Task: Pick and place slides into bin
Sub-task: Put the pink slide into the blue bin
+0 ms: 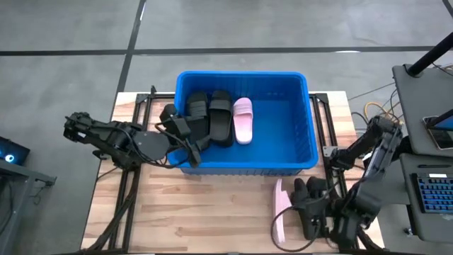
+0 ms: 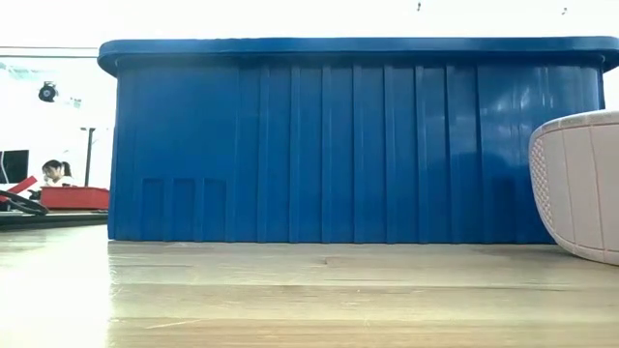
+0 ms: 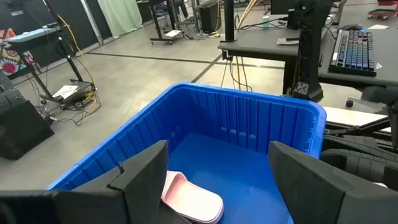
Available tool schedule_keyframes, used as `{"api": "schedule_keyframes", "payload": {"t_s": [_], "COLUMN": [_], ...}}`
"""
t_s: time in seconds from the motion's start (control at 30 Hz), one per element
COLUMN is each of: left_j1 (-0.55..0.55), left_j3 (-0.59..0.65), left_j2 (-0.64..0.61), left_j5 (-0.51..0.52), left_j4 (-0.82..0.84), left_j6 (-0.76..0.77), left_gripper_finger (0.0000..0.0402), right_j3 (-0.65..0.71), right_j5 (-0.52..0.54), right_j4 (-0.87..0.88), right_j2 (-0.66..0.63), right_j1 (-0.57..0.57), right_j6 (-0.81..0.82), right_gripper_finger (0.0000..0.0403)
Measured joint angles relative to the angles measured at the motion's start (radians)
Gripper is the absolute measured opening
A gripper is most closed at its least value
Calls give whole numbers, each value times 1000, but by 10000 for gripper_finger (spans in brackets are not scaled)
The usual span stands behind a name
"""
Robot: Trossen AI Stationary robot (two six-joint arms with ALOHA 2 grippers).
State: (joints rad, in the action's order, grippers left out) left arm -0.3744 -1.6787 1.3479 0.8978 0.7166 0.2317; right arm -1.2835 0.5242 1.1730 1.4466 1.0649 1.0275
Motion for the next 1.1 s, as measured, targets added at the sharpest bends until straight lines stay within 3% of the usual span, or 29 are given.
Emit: {"api": "schedule_keyframes", "payload": {"t_s": [0.4,0.7,1.1], "left_j1": [0,0,-1], "left_j3": [-2,-3,-3], "left_j2": [-49,-92,-115], "left_j5": [1,-8,-29], "left_j4": [0,1,5], "left_j6": [-3,-6,-12], "left_gripper_finger": [262,262,262], "right_j3": [-1,-1,4], "right_j5": [31,79,82], "right_j4": [-2,-3,52], "right_j2": [207,351,401], "right_j1": [15,15,15], "right_j6": [208,240,406], "right_gripper_finger": [194,194,194]}}
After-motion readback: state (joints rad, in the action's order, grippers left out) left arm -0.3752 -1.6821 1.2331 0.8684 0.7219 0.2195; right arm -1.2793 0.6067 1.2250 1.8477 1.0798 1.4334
